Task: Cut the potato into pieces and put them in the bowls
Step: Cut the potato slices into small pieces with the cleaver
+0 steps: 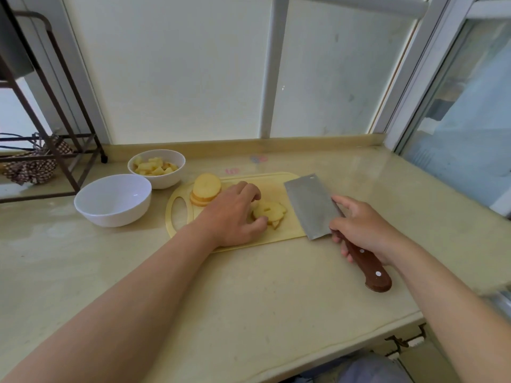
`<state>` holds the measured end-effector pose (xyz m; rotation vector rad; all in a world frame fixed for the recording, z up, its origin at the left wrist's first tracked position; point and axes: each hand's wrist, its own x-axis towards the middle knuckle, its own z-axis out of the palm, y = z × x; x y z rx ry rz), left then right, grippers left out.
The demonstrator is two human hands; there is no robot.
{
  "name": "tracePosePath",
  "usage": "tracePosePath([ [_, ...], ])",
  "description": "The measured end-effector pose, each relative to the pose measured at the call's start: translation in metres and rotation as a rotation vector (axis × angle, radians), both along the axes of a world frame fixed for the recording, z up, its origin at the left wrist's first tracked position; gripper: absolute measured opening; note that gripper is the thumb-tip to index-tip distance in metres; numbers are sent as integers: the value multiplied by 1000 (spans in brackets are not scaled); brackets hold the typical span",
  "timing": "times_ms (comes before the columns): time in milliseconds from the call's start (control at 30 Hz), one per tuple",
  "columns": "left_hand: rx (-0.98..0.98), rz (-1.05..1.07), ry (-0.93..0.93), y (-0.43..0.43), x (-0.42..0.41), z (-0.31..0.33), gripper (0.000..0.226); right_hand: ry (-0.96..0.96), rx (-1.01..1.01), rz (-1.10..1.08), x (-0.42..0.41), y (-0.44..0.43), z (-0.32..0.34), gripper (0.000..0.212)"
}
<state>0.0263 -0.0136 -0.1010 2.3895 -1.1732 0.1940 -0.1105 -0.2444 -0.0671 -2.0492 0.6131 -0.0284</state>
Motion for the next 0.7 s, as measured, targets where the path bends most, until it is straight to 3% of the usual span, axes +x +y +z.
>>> tracePosePath([
  [67,46,15,10,-1,-1,1,61,21,-103,47,0,2,-1,47],
  [167,94,56,79,-9,-7,1,64,53,-411,128,3,10,-4,20],
  [233,95,77,187,-19,-17,1,67,82,-570,157,5,17,-9,19],
  [333,91,83,253,-35,-31,1,66,124,-631,163,8,31,-13,24],
  [533,293,119,73,-43,-31,-14,69,179,-664,179,10,53,-15,46],
  [633,286,111,18,-44,-28,-14,63,172,-639,185,10,57,-13,43],
  [700,277,105,6,-44,-30,-11,55,158,-621,194,10,59,-13,31],
])
